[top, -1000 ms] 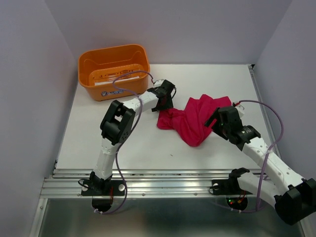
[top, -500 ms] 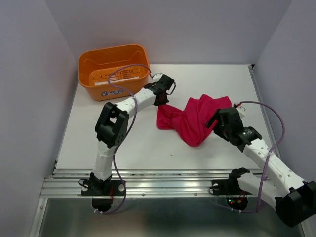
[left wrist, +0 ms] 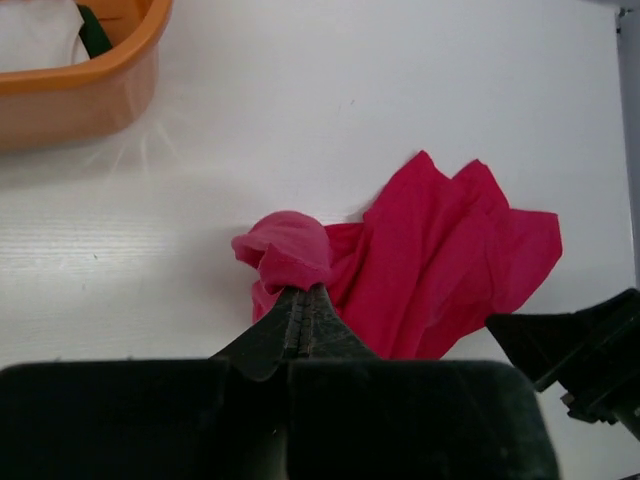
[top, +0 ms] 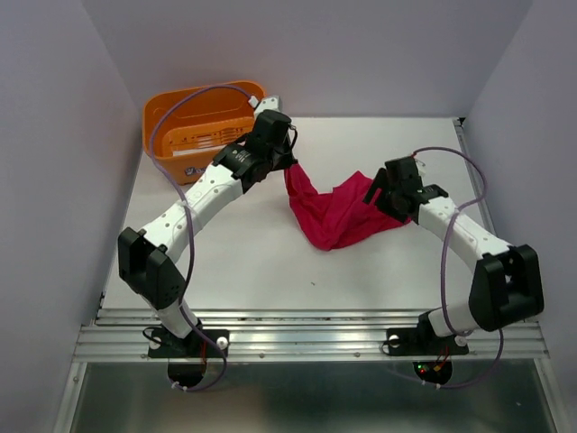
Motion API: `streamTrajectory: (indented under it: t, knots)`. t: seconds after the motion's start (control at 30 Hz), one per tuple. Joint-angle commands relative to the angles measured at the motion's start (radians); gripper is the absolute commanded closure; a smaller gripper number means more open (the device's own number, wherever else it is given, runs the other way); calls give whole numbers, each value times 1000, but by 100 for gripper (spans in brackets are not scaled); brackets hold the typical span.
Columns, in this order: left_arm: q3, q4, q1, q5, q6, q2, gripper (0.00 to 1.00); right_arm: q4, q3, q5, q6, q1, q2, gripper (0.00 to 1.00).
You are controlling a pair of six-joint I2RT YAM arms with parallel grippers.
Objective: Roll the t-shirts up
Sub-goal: Flatten out the T-shirt at the center of the board.
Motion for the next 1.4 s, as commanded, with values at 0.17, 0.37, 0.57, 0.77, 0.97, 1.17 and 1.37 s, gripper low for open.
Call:
streamTrajectory:
  t: [0.17, 0.37, 0.57, 0.77, 0.97, 1.17, 1.37]
  knots:
    - [-52, -18, 1, 43, 21, -10, 100, 179, 128, -94, -13, -2, 335, 38]
    - [-35, -31, 1, 39, 32, -34, 100, 193, 208, -58, 14, -2, 384, 95]
    - [184, -102, 70, 51, 101, 30, 100, 179, 381, -38, -43, -88, 275, 99]
    - [830, -228, 246, 218, 141, 197, 100, 125, 770, -68, -135, -157, 241, 99]
    - [563, -48, 306, 350, 99, 18, 100, 145, 741, -45, -175, -157, 65, 99]
    - [80, 75, 305, 434, 79, -270, 100, 159, 195, -5, -116, -157, -318, 95]
    - [-511, 189, 276, 559, 47, -448, 100, -52, -207, 14, 36, -157, -604, 52]
